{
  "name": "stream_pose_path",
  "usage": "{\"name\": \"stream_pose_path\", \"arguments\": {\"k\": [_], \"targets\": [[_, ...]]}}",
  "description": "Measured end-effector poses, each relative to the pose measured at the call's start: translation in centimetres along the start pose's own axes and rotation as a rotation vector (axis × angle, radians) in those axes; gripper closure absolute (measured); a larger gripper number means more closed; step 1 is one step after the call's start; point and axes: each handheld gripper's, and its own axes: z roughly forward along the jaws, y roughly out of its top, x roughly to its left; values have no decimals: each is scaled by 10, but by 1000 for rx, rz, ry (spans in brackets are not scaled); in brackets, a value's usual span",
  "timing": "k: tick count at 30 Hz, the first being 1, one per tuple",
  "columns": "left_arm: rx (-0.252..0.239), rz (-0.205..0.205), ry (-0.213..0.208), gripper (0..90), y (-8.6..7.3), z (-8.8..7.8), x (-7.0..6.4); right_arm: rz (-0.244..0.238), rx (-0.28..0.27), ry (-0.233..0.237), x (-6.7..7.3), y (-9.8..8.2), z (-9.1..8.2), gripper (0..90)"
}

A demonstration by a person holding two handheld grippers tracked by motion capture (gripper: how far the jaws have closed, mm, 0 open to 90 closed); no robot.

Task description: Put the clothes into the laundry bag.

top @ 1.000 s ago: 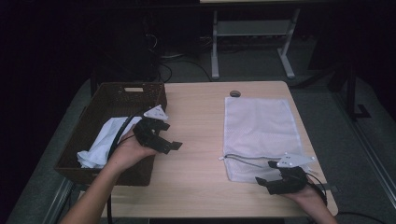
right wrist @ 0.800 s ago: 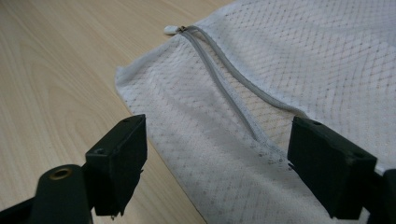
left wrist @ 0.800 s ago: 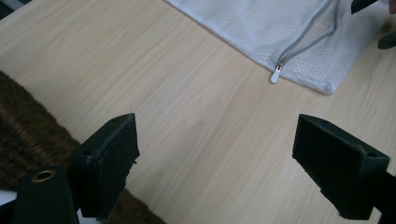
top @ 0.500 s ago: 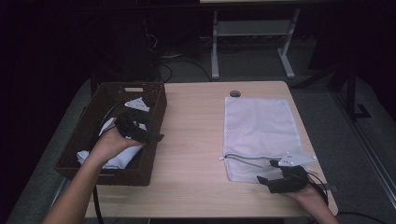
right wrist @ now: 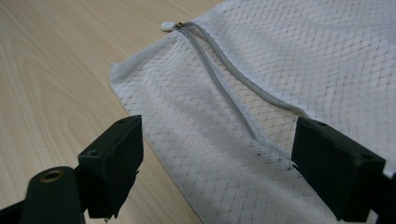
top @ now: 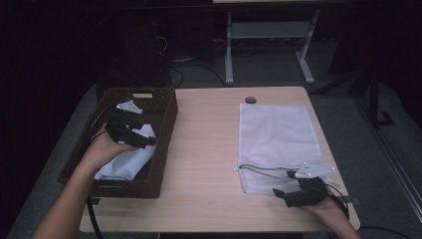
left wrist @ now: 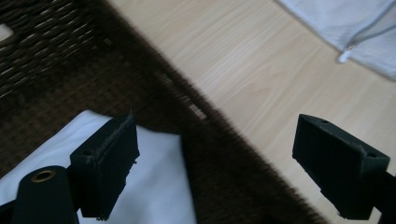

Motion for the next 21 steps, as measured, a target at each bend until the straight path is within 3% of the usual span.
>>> {"name": "stream_pose_path", "arguments": {"k": [2, 10, 21], "targets": [[17, -20, 35, 139, -6, 0, 9, 0, 1, 1, 0, 0, 1, 164], [56, -60, 92, 139, -18, 5, 31, -1, 4, 2, 1, 0, 2, 163], [100, -114, 131, 138, -34, 16, 58, -5, 7, 6, 1, 0, 2, 163]]}}
